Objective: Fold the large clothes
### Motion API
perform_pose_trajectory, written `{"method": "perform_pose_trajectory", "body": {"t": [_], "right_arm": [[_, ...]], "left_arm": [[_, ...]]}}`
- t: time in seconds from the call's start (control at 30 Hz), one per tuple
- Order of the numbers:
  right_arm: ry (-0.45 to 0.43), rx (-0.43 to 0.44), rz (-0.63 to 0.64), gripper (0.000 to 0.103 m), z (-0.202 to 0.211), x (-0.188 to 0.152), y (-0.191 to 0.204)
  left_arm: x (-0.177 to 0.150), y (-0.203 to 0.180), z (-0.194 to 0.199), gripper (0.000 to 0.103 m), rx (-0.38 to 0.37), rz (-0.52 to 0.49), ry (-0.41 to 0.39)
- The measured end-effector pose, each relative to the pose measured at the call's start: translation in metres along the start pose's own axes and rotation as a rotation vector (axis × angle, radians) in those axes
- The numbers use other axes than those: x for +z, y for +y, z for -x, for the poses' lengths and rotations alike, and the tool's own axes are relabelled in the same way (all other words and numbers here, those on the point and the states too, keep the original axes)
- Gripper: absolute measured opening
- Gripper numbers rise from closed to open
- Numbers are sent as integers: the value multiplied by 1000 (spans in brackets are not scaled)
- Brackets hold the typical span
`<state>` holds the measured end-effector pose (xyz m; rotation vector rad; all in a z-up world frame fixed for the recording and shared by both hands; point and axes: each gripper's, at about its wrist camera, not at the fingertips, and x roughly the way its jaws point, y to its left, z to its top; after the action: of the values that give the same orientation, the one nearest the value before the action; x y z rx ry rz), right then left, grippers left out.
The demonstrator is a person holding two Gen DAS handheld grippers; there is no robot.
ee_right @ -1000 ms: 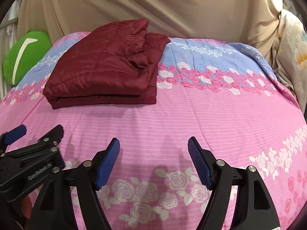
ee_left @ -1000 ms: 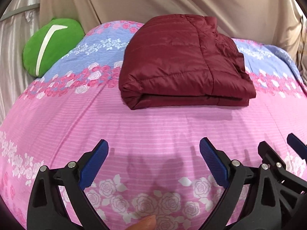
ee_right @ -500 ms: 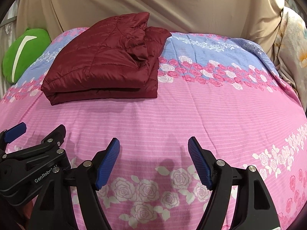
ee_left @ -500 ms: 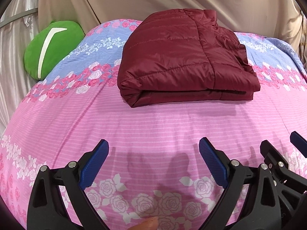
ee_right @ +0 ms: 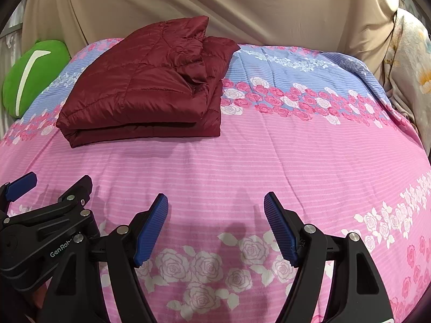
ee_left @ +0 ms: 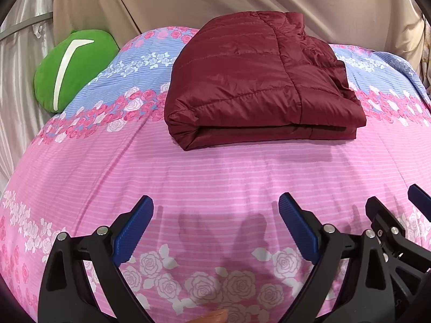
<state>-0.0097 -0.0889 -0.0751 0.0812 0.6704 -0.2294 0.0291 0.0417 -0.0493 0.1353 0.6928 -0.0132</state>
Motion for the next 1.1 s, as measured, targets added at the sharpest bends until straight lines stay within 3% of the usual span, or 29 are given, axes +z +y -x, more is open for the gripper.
{"method": "perform_pose_trajectory", "body": {"t": [1.1], "right_arm": [[0,7,6,72,-1,-1,-3]], "left_arm": [[-1,-1,2,88,10,-3,-10]]}}
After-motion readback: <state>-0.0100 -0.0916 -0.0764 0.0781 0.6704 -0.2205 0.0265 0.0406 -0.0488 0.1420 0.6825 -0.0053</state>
